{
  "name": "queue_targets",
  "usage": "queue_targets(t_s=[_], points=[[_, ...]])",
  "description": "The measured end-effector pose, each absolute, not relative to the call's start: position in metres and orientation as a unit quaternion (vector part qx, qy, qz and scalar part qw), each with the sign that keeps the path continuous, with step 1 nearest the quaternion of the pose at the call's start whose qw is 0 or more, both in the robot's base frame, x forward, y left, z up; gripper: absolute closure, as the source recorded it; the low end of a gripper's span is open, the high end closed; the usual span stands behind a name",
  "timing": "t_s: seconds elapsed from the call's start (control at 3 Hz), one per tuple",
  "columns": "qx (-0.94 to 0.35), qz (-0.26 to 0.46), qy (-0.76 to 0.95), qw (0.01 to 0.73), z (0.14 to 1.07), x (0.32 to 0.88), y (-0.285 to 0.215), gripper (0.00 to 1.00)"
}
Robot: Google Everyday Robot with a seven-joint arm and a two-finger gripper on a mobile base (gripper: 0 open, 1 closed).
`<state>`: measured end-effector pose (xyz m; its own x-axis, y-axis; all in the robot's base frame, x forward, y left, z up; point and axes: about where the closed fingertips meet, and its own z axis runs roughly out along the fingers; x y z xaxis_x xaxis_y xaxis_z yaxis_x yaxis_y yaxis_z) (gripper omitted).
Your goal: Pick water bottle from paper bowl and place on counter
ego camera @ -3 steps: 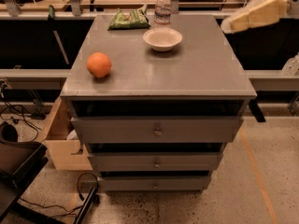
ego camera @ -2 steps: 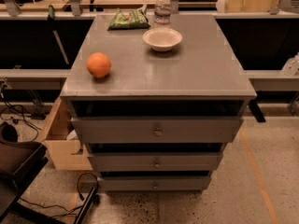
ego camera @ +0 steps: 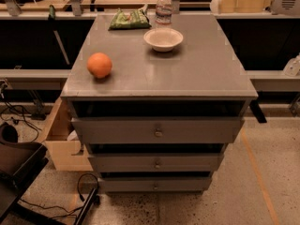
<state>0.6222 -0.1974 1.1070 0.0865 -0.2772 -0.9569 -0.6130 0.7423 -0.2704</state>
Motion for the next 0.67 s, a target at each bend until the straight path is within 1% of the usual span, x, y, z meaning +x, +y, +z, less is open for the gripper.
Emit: queue_targets(t_s=[0.33,0.67], points=[[-0.303,0.142,0.691,0.641,1.07,0.661,-0.184,0.0],[-0.271,0.167,0.715,0.623,1.037,0.711,-0.161,0.0]])
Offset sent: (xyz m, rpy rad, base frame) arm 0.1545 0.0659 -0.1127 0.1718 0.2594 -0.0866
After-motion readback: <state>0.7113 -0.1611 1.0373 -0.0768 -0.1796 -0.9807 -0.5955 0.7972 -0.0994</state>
